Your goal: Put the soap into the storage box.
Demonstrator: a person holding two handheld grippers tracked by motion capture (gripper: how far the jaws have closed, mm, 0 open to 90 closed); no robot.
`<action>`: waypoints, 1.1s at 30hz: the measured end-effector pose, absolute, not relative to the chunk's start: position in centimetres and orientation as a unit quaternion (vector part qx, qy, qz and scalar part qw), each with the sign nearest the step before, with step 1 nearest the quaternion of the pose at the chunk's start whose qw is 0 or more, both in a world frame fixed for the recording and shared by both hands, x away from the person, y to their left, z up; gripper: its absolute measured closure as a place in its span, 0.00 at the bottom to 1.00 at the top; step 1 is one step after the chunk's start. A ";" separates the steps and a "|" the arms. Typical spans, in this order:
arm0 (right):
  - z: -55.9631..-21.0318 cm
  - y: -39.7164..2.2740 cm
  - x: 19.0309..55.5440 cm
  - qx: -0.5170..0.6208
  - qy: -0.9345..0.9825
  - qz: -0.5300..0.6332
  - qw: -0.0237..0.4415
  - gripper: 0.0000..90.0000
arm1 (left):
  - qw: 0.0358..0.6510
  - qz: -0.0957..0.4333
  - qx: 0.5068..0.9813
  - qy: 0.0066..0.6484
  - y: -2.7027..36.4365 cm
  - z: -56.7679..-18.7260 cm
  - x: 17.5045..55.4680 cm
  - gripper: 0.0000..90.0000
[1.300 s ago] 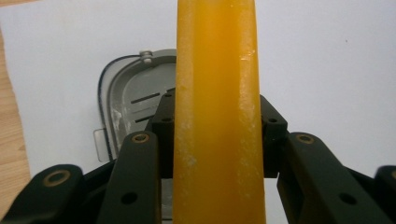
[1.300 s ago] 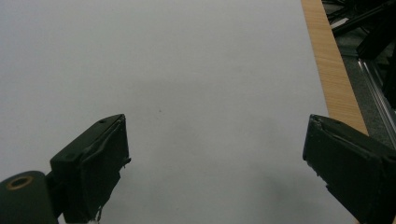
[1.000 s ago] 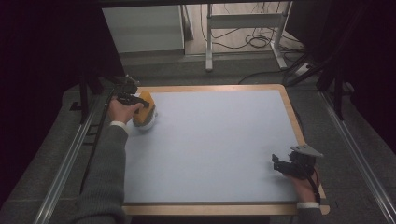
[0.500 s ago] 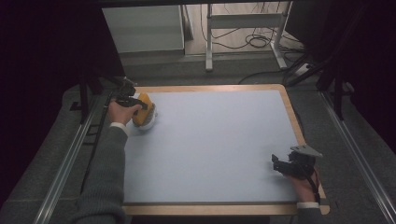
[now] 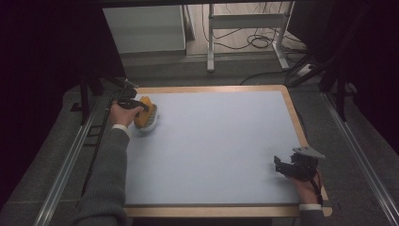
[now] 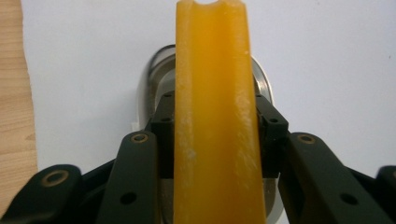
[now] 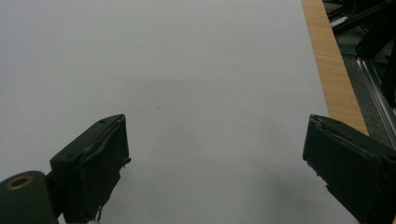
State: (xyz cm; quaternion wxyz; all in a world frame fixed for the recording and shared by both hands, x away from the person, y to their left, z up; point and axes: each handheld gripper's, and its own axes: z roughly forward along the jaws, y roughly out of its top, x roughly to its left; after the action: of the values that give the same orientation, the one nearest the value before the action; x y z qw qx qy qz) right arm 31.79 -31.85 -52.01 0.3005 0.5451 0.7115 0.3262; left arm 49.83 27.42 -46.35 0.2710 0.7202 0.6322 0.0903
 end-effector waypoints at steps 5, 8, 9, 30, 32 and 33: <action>-52.1 -31.8 31.8 0.545 0.712 0.325 0.301 0.08 | 0.280 0.096 0.717 0.631 27.6 -45.8 49.7 0.66; -52.0 -31.8 31.8 0.545 0.712 0.325 0.301 0.08 | 0.279 0.102 0.717 0.631 27.7 -45.5 49.5 0.55; -52.0 -31.8 31.8 0.545 0.712 0.325 0.301 0.08 | 0.277 0.108 0.717 0.631 27.7 -45.4 49.4 0.51; -52.1 -31.7 31.9 0.543 0.715 0.322 0.300 0.08 | 0.350 0.132 0.747 0.550 27.2 -42.8 44.0 0.21; -52.1 -31.6 31.8 0.542 0.715 0.322 0.302 0.08 | 0.357 0.131 0.752 0.538 27.0 -42.8 43.4 0.22; -52.1 -31.6 31.8 0.542 0.715 0.324 0.301 0.08 | 0.361 0.129 0.754 0.534 26.8 -42.8 43.1 0.22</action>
State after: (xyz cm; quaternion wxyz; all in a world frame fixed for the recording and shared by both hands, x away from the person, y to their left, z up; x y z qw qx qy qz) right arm 31.84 -31.61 -52.09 0.3013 0.5419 0.7148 0.3236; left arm 43.06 26.82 -42.84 0.3608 0.7538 0.5339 0.1292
